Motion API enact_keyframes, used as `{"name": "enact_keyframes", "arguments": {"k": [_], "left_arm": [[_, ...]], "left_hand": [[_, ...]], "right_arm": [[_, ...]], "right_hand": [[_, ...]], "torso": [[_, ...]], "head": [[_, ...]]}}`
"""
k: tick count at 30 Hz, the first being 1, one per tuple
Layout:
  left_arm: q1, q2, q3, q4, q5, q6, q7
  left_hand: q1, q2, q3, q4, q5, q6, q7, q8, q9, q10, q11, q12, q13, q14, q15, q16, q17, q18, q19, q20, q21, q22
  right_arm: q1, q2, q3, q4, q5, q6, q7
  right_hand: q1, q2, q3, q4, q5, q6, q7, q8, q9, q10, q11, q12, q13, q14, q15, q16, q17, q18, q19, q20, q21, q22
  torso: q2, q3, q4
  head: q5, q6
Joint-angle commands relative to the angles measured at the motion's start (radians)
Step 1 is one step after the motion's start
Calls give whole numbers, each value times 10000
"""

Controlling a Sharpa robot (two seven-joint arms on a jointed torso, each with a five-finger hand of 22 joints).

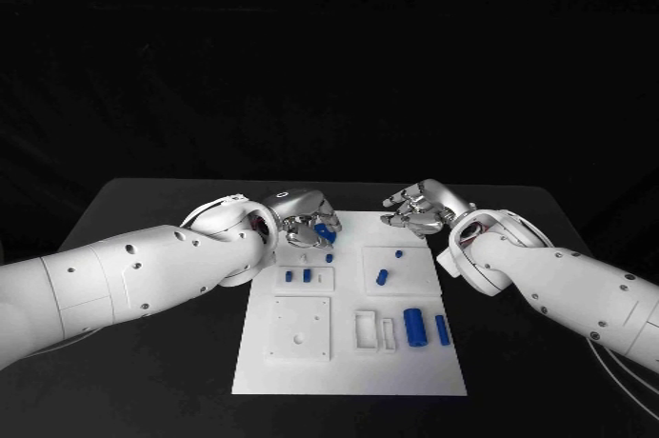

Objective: Assemble the parts on the task board

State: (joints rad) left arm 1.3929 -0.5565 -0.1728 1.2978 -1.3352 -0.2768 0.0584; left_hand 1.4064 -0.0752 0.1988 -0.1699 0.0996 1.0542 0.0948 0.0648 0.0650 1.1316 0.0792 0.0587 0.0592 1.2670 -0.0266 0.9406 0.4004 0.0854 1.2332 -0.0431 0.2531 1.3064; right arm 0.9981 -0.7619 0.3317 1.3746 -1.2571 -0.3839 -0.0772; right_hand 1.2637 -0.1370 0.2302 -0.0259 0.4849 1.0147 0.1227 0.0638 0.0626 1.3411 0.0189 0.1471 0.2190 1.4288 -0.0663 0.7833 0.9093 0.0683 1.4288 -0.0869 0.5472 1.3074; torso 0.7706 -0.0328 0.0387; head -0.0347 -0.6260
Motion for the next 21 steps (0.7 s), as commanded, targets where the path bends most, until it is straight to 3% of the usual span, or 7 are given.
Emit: {"name": "enact_keyframes", "arguments": {"k": [1,10,11,12,15,18,21], "left_arm": [[-18,90,-39,-70,-1232,375,140],[-132,307,-147,-363,-1689,605,50],[-145,323,-150,-385,-1707,619,47],[-159,340,-153,-411,-1725,633,41],[-179,369,-157,-457,-1751,665,26],[-196,399,-161,-521,-1771,701,-5],[-203,426,-162,-588,-1779,724,-26]], "left_hand": [[12,-108,100,55,66,43,-17,-20,-4,171,-1,-12,-7,-98,29,91,-45,64,52,14,-27,134],[-30,-253,322,168,199,103,51,-19,-2,54,52,-4,-3,-236,86,159,-233,82,-14,64,-126,205],[-32,-258,323,178,212,107,60,-20,-3,42,57,-4,-3,-250,91,155,-246,83,-23,70,-137,204],[-37,-263,322,193,221,112,71,-21,-3,24,64,-5,-3,-282,97,133,-271,83,-43,78,-159,200],[-39,-269,342,223,285,115,86,-21,-4,26,69,-5,-3,-340,106,80,-337,84,-79,90,-215,194],[-52,-267,368,262,312,116,106,-21,-4,66,68,-7,-4,-334,113,55,-389,85,-79,95,-263,194],[-52,-256,405,282,343,124,121,-21,-4,97,65,-6,-4,-332,114,56,-412,89,-69,96,-283,201]], "right_arm": [[-4,18,17,20,217,-284,256],[-3,77,93,-2,657,-602,510],[-3,80,99,-8,721,-670,542],[-3,84,106,-18,824,-781,591],[-3,91,120,-49,1163,-1014,722],[-1,93,138,-116,1933,-1226,963],[0,96,148,-167,2585,-1252,1196]], "right_hand": [[-91,-28,59,64,-5,-53,20,-18,7,27,88,-506,-748,-4,116,67,-50,198,1,101,-83,627],[-208,-153,376,181,-3,-14,70,-15,8,-435,304,-804,-1543,-116,260,-49,-514,388,-116,265,-1157,442],[-209,-157,382,181,-5,-10,70,-13,9,-459,317,-806,-1545,-180,269,-90,-564,404,-183,277,-1446,384],[-198,-175,388,166,5,-4,87,-12,10,-592,348,-811,-1546,-464,330,-310,-706,477,-557,335,-2787,78],[-125,-210,407,110,56,-63,207,-19,5,-1437,659,-772,-1564,-1854,649,-1550,-1577,377,-1592,622,-3925,-611],[4,-140,604,29,-41,-178,330,-24,1,-2010,936,-797,-1585,-3329,1228,-3644,-3601,189,-3526,1196,-4844,-2309],[-3,-105,703,-66,-47,-335,376,-27,-5,-2408,1119,-765,-1594,-3414,1745,-5870,-6680,215,-4614,1838,-4856,-5859]], "torso": [[5,-4,9],[3,-13,9],[3,-15,8],[4,-16,6],[-2,-13,0],[-2,-4,4],[-6,0,11]], "head": [[-10,-9],[-20,-29],[-21,-31],[-24,-33],[-27,-41],[-29,-43],[-33,-46]]}}
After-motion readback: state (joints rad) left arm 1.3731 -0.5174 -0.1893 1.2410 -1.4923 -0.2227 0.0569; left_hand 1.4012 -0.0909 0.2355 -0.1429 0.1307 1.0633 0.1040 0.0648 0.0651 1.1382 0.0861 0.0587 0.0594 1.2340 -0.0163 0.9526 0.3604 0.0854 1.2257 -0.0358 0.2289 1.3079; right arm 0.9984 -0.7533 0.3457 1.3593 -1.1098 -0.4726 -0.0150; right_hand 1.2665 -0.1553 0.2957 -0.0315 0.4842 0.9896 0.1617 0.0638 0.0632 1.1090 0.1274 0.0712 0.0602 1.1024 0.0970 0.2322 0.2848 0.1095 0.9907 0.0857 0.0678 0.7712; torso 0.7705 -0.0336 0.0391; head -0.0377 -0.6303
